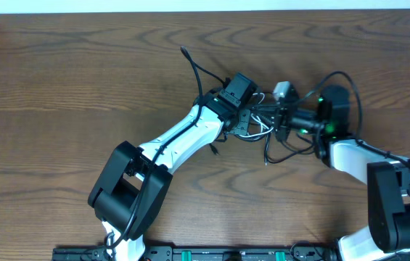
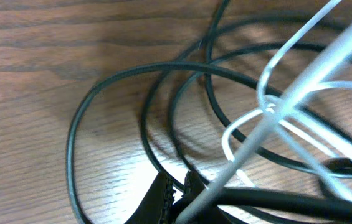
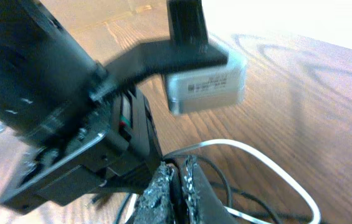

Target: Untangle cables

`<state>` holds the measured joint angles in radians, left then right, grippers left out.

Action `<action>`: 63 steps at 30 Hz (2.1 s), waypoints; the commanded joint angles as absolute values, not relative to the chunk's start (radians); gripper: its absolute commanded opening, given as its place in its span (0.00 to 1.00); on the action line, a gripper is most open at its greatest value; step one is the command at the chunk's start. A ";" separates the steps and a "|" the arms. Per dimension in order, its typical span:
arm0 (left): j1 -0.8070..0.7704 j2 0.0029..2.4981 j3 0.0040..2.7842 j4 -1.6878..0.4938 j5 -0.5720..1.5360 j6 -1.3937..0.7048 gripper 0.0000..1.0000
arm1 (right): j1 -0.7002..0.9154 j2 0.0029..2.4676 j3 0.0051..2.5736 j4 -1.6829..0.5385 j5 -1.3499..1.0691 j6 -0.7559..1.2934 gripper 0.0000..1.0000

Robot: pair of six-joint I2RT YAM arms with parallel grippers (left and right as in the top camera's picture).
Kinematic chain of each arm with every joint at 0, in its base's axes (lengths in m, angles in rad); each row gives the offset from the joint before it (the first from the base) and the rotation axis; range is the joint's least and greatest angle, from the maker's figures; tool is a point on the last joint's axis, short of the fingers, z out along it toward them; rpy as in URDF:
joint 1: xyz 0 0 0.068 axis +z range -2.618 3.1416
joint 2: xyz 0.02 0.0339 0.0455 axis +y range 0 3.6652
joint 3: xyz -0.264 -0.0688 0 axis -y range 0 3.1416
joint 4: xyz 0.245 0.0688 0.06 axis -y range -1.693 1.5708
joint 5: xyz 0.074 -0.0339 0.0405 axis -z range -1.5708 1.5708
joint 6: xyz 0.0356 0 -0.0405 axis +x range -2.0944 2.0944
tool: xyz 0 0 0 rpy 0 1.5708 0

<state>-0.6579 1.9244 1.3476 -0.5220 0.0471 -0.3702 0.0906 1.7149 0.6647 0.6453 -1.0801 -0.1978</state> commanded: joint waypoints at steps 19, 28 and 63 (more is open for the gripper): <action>-0.648 1.941 1.341 -0.537 0.018 -0.380 0.08 | -0.027 1.713 0.670 1.164 -1.345 0.300 0.01; -0.648 1.942 1.341 -0.537 0.018 -0.380 0.08 | -0.054 1.713 0.670 1.170 -1.254 0.303 0.01; -0.647 1.681 1.341 -0.417 0.068 -0.380 0.86 | -0.044 1.713 0.670 0.651 -0.805 0.355 0.01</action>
